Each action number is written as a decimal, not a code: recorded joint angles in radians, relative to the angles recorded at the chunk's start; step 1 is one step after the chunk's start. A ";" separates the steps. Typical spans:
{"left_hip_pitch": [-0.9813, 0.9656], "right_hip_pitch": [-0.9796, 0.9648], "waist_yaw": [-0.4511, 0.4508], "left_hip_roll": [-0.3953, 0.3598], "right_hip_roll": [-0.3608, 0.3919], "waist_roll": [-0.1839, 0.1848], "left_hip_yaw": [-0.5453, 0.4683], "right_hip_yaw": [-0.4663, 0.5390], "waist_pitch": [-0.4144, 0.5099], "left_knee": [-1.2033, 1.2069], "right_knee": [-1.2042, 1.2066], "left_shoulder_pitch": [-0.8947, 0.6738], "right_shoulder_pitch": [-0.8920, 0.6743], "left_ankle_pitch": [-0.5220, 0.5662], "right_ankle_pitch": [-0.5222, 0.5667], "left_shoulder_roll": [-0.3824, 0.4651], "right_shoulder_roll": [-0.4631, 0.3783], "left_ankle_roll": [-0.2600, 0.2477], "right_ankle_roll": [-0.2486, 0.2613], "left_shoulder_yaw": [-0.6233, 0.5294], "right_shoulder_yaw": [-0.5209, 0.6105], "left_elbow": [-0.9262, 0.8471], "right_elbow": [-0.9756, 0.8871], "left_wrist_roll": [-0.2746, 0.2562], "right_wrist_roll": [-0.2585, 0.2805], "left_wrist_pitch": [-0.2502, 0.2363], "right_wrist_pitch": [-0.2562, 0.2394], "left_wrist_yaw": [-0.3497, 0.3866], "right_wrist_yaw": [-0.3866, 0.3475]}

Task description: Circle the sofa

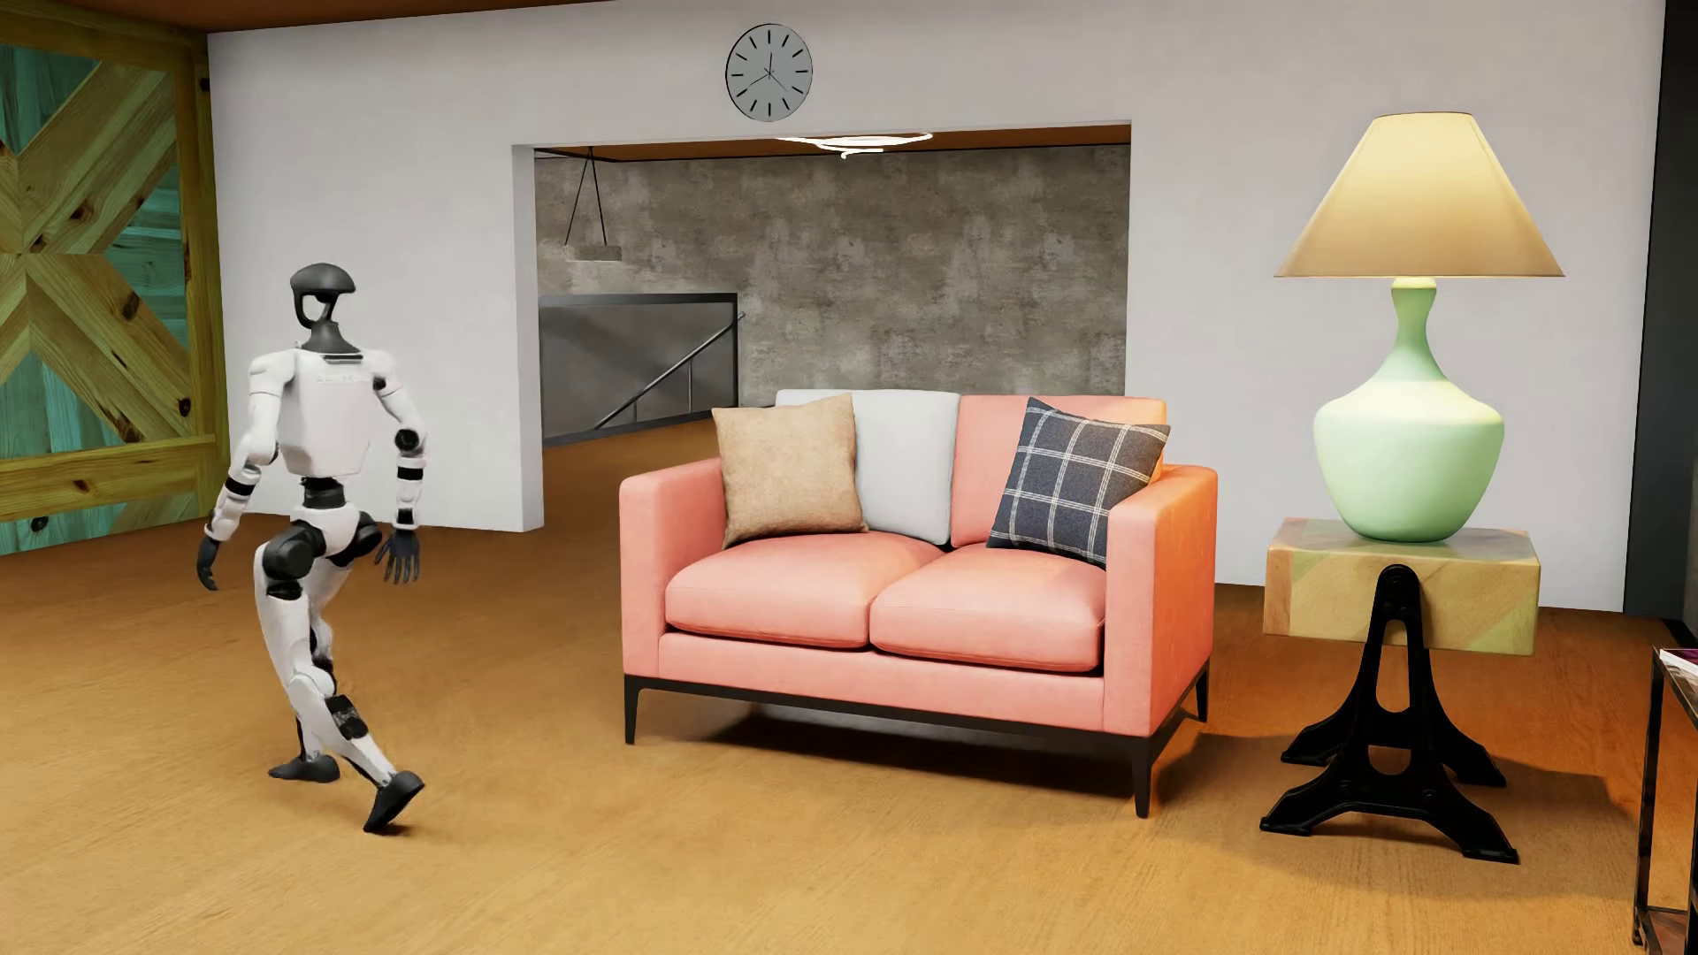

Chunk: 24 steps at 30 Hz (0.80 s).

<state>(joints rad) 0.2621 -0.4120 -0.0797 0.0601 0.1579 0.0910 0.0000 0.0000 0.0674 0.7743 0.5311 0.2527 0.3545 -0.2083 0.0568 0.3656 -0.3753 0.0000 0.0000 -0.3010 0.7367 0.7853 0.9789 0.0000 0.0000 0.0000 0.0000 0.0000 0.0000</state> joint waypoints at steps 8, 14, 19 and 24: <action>-0.504 0.426 0.239 0.077 0.069 -0.096 0.000 0.000 0.058 -0.211 0.007 0.141 -0.111 0.267 -0.182 0.006 -0.036 0.000 0.000 -0.064 -0.139 0.120 -0.179 0.000 0.000 0.000 0.000 0.000 0.000; -0.457 0.419 0.347 0.132 0.004 -0.165 0.000 0.000 0.065 -0.061 0.346 0.135 -0.185 0.183 -0.027 0.027 -0.022 0.000 0.000 -0.102 -0.208 0.183 -0.251 0.000 0.000 0.000 0.000 0.000 0.000; -0.241 0.092 0.193 0.227 -0.105 -0.160 0.000 0.000 0.043 -0.135 0.340 0.091 -0.121 0.023 0.051 0.050 0.026 0.000 0.000 -0.042 -0.067 0.090 -0.199 0.000 0.000 0.000 0.000 0.000 0.000; 0.004 -0.121 0.047 0.165 -0.185 -0.115 0.000 0.000 0.023 -0.216 0.036 0.044 0.014 -0.106 -0.149 0.044 -0.006 0.000 0.000 -0.035 -0.008 -0.038 -0.069 0.000 0.000 0.000 0.000 0.000 0.000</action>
<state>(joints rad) 0.2664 -0.5332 -0.0327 0.2254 -0.0271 -0.0244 0.0000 0.0000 0.0906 0.5586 0.5670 0.2972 0.3684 -0.3145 -0.0926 0.4094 -0.3810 0.0000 0.0000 -0.3364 0.7286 0.7471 0.9099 0.0000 0.0000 0.0000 0.0000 0.0000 0.0000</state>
